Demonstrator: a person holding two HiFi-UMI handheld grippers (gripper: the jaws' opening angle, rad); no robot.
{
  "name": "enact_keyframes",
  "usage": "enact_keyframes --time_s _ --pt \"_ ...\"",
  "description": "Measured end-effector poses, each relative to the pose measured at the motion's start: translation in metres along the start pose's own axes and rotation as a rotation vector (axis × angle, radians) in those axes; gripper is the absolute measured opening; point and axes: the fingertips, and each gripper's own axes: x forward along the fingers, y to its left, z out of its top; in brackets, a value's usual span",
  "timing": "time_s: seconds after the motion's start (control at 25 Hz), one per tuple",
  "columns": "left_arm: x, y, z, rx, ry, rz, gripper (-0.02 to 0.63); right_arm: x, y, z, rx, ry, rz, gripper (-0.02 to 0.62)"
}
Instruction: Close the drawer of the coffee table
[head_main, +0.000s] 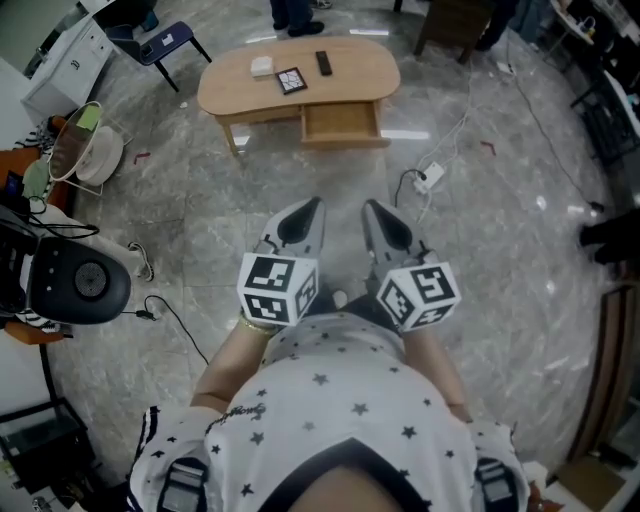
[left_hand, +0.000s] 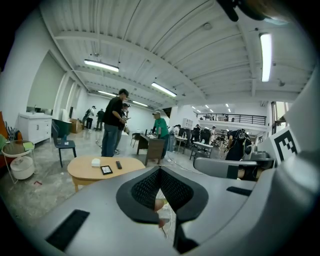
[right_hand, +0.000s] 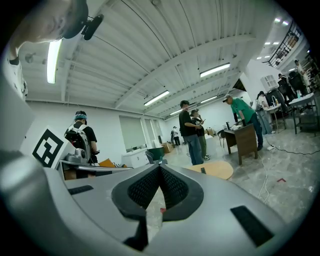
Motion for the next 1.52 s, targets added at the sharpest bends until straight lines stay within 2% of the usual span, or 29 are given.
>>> enact_keyframes --time_s 0.52,0.76,1.12,1.52 --pt "0.033 0.013 0.004 -0.024 0.024 -0.03 0.0 0.027 -0.014 0.0 0.043 0.014 0.028 0.006" --pt "0.066 0.017 0.01 -0.021 0.031 -0.059 0.0 0.045 -0.038 0.005 0.015 0.017 0.02 0.006" --pt "0.113 0.034 0.019 -0.022 0.049 -0.073 0.0 0.082 -0.072 0.015 0.031 0.023 0.013 0.006" --pt "0.158 0.056 0.038 -0.037 0.056 -0.059 0.0 0.125 -0.097 0.027 0.046 0.044 0.022 0.006"
